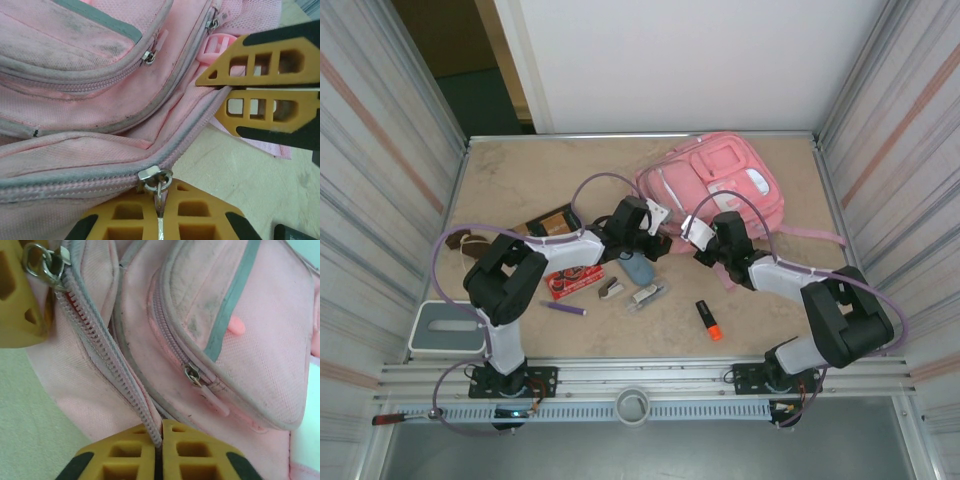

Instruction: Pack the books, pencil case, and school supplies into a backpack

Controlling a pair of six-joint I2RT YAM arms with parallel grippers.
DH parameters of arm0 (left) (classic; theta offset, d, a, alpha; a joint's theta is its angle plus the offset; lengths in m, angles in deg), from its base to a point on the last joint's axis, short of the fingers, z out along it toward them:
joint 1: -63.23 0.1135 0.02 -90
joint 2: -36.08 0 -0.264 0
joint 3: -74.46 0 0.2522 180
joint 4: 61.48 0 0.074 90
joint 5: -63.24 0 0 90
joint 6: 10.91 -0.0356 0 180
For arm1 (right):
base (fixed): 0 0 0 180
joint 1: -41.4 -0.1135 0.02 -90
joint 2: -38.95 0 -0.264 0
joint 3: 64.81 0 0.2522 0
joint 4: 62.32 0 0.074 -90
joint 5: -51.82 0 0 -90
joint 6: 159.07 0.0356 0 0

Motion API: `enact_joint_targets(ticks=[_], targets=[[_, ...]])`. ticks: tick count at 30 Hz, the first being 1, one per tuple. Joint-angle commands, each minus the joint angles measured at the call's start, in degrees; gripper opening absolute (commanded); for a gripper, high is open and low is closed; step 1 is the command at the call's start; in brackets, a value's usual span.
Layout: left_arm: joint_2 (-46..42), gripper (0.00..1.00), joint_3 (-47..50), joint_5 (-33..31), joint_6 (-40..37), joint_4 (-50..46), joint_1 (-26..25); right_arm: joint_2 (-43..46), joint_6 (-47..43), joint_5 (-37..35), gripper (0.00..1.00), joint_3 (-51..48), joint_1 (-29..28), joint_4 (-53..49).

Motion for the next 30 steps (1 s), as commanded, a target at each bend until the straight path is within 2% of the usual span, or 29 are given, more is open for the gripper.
enact_joint_targets(ticks=[1, 9, 13, 16, 20, 23, 26, 30], targets=[[-4.81, 0.0, 1.08, -0.78, -0.2, 0.97, 1.67, 2.3, -0.58, -5.44, 0.01, -1.7, 0.48, 2.03], [-7.56, 0.0, 3.93, -2.04, -2.05, -1.06, 7.61, 4.29, -1.44, -8.49, 0.0, -4.28, 1.63, 3.0], [-7.62, 0.0, 3.14, -4.0, -3.26, -3.64, 8.91, 3.82, -2.0, -10.19, 0.02, -4.18, 2.05, 2.56], [-7.88, 0.0, 2.27, -2.59, -3.9, -5.16, 8.29, 4.22, -0.56, -9.14, 0.11, -2.65, 2.16, -0.12], [-8.13, 0.0, 2.0, 1.28, -1.84, -3.38, 6.06, 7.97, 5.12, -0.2, 0.36, -0.15, 1.75, -7.36], [-8.27, 0.0, 1.02, 4.9, -0.21, -2.04, 4.82, 11.15, 7.73, 5.98, 0.5, -0.74, 1.28, -8.38], [-8.82, 0.0, -0.11, 6.12, -0.25, -2.55, 3.34, 12.21, 8.72, 10.68, 0.57, -1.19, 1.16, -7.2], [-9.2, 0.0, -1.0, 6.18, -0.35, -2.86, 1.75, 8.8, 8.32, 13.72, 0.61, 1.31, -0.17, -6.78]])
